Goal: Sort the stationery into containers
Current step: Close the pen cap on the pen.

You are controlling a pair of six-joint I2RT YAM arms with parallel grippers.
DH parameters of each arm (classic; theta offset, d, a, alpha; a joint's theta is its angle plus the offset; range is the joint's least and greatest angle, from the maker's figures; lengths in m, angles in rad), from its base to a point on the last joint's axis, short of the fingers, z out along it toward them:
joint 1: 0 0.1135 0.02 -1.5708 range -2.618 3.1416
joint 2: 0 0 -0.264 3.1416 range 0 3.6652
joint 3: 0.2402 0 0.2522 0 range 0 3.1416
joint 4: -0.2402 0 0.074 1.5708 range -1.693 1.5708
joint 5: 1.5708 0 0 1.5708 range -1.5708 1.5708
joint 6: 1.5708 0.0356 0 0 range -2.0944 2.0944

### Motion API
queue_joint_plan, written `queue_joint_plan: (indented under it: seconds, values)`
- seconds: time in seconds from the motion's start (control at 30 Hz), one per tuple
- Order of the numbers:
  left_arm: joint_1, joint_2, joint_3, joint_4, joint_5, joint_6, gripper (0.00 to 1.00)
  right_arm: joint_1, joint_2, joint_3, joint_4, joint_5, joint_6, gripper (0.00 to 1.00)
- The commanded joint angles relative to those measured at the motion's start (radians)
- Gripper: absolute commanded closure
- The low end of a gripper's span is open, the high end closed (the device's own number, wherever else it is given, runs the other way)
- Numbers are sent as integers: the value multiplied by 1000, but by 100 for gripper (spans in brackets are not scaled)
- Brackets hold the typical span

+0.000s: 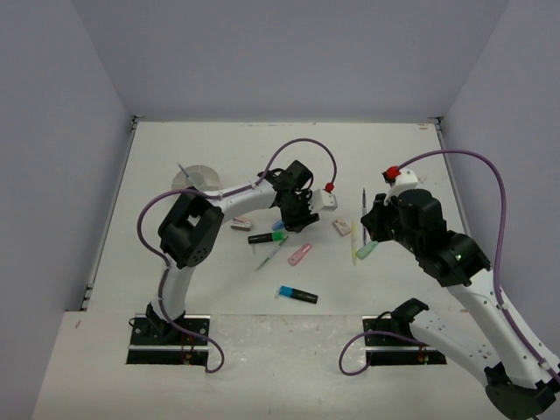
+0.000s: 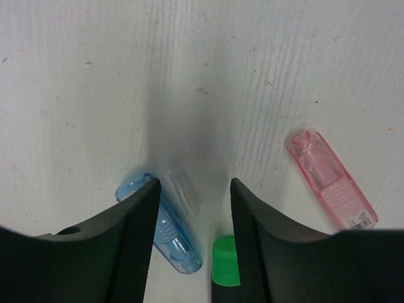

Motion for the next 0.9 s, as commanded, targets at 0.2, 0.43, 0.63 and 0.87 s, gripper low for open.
queue_joint_plan:
  seconds: [0.2,0.43,0.63,0.87]
  values:
    - [12,59,35,-18,7,-27,50,-3,-1,14,7,-15,-15,100]
    - [21,61,27,-36,-9,-35,56,-3,-11,13,9,-16,-19,100]
    - [20,54,17,-55,-44,-46,60,-3,-19,13,9,-19,-19,100]
    - [25,68,14,-57,-49,-57,92,-2,-26,13,11,-23,-19,100]
